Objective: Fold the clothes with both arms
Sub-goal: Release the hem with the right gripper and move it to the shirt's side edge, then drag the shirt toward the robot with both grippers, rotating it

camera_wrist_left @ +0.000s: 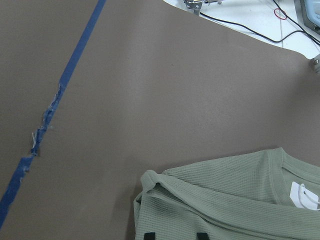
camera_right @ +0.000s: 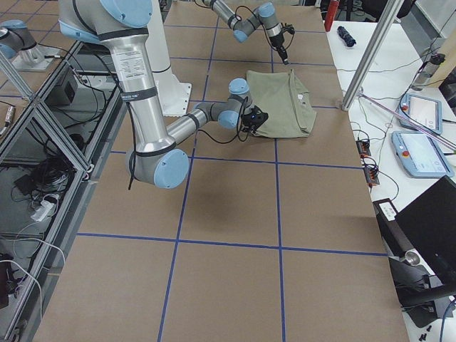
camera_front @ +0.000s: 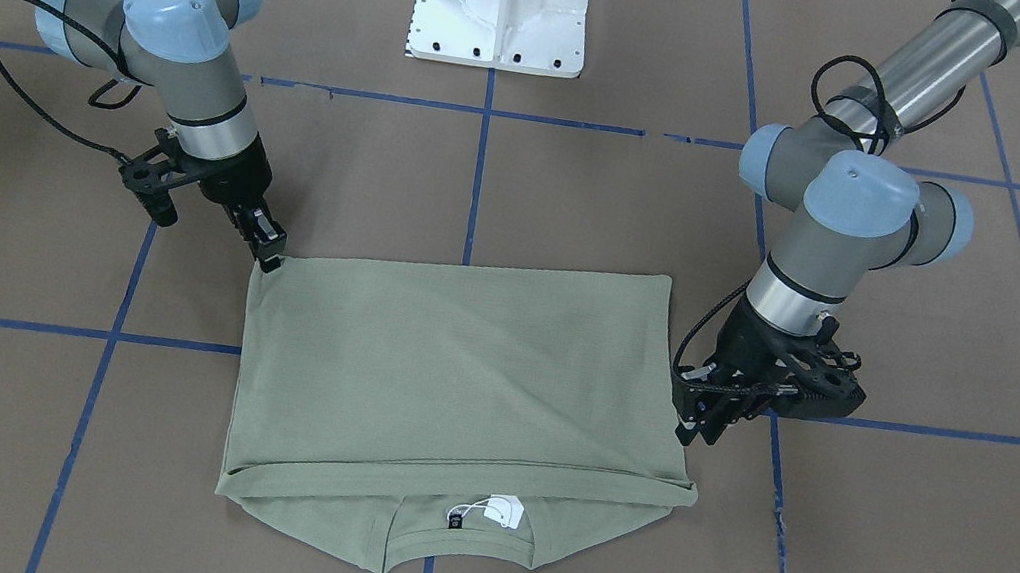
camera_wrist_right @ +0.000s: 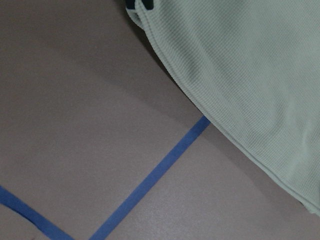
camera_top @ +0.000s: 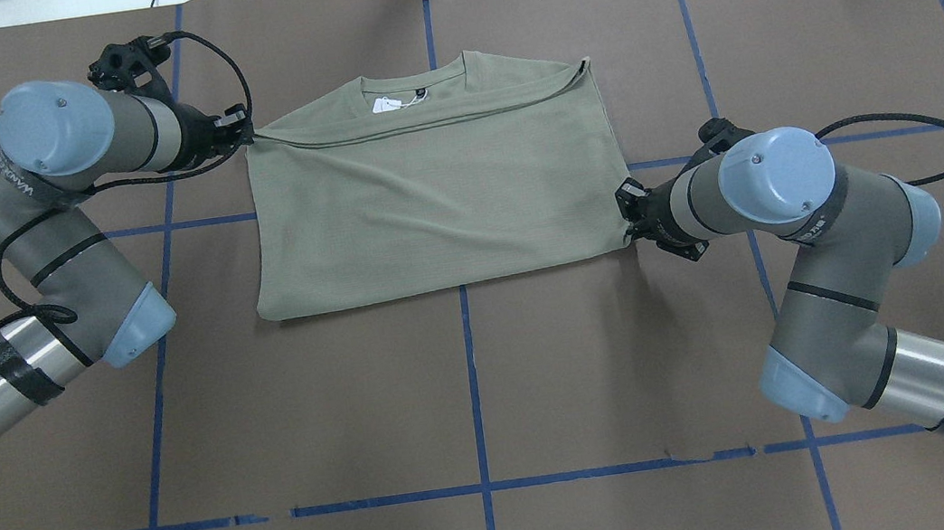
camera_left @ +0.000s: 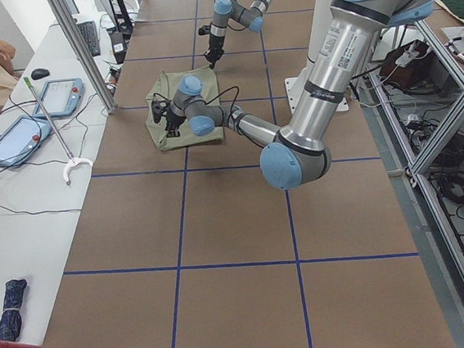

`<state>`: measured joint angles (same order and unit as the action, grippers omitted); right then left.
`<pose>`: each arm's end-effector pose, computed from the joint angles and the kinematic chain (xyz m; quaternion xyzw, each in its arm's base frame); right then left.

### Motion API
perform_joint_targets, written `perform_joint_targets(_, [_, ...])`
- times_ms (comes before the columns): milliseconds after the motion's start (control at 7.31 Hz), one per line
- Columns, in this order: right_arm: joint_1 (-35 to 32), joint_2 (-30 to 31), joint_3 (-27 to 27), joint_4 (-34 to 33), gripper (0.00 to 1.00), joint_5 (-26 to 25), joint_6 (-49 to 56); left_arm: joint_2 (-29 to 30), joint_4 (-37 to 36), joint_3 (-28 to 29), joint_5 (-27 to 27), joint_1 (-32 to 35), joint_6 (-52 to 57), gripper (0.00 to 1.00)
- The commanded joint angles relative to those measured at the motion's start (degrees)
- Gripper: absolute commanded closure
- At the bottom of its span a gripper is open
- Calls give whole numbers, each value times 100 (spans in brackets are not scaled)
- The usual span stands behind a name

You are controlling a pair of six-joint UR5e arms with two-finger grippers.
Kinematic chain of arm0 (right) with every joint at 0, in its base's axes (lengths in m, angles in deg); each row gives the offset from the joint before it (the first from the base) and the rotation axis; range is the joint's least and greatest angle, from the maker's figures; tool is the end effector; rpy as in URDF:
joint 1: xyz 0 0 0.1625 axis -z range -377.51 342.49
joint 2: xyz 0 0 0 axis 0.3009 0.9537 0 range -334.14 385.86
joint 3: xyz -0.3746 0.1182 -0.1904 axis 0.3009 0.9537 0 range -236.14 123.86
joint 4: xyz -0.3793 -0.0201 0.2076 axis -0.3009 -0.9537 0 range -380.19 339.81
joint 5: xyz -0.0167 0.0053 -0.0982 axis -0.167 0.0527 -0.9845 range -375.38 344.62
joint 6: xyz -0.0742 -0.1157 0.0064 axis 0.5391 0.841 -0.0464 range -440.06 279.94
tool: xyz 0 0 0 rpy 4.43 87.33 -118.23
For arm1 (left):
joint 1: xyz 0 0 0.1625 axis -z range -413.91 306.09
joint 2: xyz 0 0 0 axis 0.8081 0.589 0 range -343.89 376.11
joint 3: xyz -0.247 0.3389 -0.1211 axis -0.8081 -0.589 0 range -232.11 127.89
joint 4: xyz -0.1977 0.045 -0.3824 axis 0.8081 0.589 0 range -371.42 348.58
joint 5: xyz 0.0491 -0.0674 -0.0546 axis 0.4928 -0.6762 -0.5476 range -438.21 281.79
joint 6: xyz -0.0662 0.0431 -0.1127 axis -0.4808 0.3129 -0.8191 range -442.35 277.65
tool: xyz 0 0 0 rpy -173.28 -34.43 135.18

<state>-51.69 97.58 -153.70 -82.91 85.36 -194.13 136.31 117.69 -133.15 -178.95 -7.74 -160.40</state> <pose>-0.4985 -0.4685 0.3988 -0.0441 -0.4509 0.3969 0.7983 0.4557 -0.6302 0.3708 0.1724 0.4767 -0.2084 0.8364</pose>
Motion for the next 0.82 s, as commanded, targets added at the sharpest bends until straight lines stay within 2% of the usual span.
perform_joint_targets(0, [52,262,-427,-12,100,16,7,-6,0,-9,1,15,-9,61])
perform_joint_targets(274, [620,1121,-1461,-12,100,16,-28,-137,-26,-349,-34,24,-9,61])
perform_joint_targets(410, [1041,1412,-1842,-38,100,-1,-333,-373,-61,-830,-95,24,-52,61])
perform_joint_targets(684, [1902,2071,-2502,-47,100,-19,-791,-778,-53,-1544,-927,6,-576,61])
